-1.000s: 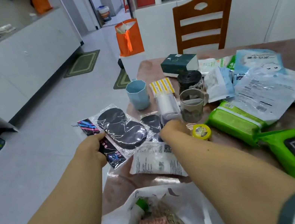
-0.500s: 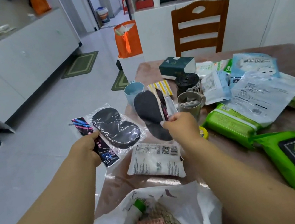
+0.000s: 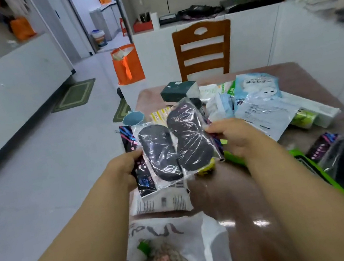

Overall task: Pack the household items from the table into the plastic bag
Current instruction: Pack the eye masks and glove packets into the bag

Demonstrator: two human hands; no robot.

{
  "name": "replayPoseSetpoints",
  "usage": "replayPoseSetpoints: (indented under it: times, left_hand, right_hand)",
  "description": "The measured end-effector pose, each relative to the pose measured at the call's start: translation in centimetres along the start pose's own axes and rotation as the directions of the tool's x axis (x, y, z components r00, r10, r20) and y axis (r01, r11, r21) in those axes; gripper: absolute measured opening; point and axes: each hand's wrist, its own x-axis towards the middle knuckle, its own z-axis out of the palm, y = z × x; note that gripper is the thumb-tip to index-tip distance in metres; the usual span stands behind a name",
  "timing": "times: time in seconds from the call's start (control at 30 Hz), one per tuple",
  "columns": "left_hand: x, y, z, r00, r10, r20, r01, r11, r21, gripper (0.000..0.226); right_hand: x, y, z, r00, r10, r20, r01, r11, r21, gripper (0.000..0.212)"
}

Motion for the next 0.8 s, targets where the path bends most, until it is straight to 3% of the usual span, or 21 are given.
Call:
replayPoseSetpoints:
  times: [0.13, 0.2, 0.27, 0.33, 0.4, 0.47, 0.6, 0.7, 0.8]
  left_hand:
    - [-1.2, -0.6, 3.2, 0.985, 0.036, 0.171, -0.028, 0.998, -0.052, 0.028]
    - [-1.8, -1.0, 5.1, 0.975, 0.109, 0.195, -0.102, 0.994, -0.043, 0.035]
    - [-2.3, -1.5, 6.5, 0.977, 0.122, 0.177, -0.135, 0.989, 0.064, 0.017]
    - [-2.1, -2.2, 8.1, 0.983, 0.006, 0.182, -0.035, 0.987, 0.159, 0.017]
    - [-1.6, -2.4, 9.4, 0.976, -0.085, 0.202, 0.043, 0.978, 0.206, 0.022]
    - [-1.1, -2.4, 10.8, 0.969, -0.118, 0.219, 0.059, 0.964, 0.259, 0.022]
    - [-0.8, -3.0, 14.3, 0.959, -0.139, 0.247, 0.059, 0.950, 0.305, 0.020]
    - [-0.6, -3.7, 17.0, 0.943, -0.170, 0.287, 0.081, 0.951, 0.298, 0.018]
    - [-0.5, -4.4, 19.2, 0.935, -0.182, 0.305, 0.078, 0.943, 0.324, 0.022]
  right_hand:
    - [-0.1, 2.6, 0.6, 0.997, 0.077, 0.022, -0.063, 0.929, -0.366, 0.029]
    - [0.0, 3.2, 0.3, 0.999, 0.016, -0.032, -0.026, 0.936, -0.352, 0.032]
    - [0.1, 3.5, 0.1, 0.998, -0.009, -0.067, -0.014, 0.938, -0.346, 0.033]
    - [0.4, 3.4, -0.8, 0.991, -0.044, -0.123, -0.005, 0.929, -0.370, 0.052]
    - [0.8, 2.7, -2.6, 0.969, -0.109, -0.223, 0.015, 0.924, -0.383, 0.055]
    - [1.5, 1.9, -5.7, 0.912, -0.167, -0.374, -0.018, 0.896, -0.445, 0.049]
    - [2.2, 1.1, -13.2, 0.747, -0.160, -0.646, -0.279, 0.806, -0.522, 0.048]
    - [1.4, 1.1, -18.2, 0.593, -0.132, -0.794, -0.501, 0.711, -0.493, 0.050]
    - [0.5, 1.8, -22.2, 0.470, -0.045, -0.881, -0.630, 0.682, -0.371, 0.059]
